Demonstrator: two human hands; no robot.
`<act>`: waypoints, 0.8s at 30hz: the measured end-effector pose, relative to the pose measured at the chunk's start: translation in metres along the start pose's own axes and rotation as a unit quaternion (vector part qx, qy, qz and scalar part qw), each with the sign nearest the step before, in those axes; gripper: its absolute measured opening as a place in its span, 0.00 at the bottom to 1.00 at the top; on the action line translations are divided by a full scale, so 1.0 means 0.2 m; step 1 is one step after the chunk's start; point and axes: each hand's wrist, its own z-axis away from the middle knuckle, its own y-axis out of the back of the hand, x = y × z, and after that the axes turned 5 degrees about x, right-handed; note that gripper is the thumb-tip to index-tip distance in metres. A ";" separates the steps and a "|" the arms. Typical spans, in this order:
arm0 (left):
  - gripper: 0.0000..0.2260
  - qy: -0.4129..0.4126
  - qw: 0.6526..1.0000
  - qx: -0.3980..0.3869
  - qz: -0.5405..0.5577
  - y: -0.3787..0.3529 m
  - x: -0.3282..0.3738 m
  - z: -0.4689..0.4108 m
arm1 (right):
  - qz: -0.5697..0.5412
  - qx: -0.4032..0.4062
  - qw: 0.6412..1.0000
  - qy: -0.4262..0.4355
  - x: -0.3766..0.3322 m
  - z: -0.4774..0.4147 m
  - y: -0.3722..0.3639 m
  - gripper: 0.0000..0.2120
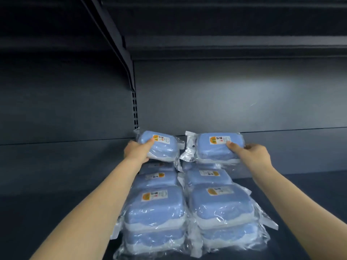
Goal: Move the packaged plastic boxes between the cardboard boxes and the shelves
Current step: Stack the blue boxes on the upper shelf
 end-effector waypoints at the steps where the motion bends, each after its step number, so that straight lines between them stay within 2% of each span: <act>1: 0.27 -0.006 0.998 0.002 -0.059 -0.02 -0.02 -0.03 | 0.001 -0.001 1.000 -0.001 0.01 -0.02 -0.01 0.21; 4: 0.30 -0.027 0.966 -0.024 -0.255 -0.05 -0.07 -0.05 | 0.012 -0.011 1.000 -0.004 0.03 -0.08 -0.06 0.21; 7: 0.33 -0.033 0.941 -0.058 -0.333 -0.04 -0.11 -0.10 | 0.029 -0.023 0.999 -0.002 0.06 -0.12 -0.11 0.20; 12: 0.32 -0.066 0.959 -0.119 -0.249 -0.02 -0.14 -0.14 | 0.066 -0.059 0.996 0.001 0.09 -0.15 -0.18 0.21; 16: 0.35 -0.078 0.946 -0.194 -0.249 0.02 -0.17 -0.13 | 0.110 -0.079 0.991 -0.006 0.07 -0.22 -0.21 0.24; 21: 0.17 -0.125 0.949 -0.113 -0.266 0.02 -0.20 -0.15 | 0.192 -0.107 0.974 0.053 0.01 -0.29 -0.27 0.26; 24: 0.19 -0.128 0.946 -0.107 -0.277 0.01 -0.20 -0.14 | 0.238 -0.129 0.960 0.078 0.02 -0.29 -0.35 0.28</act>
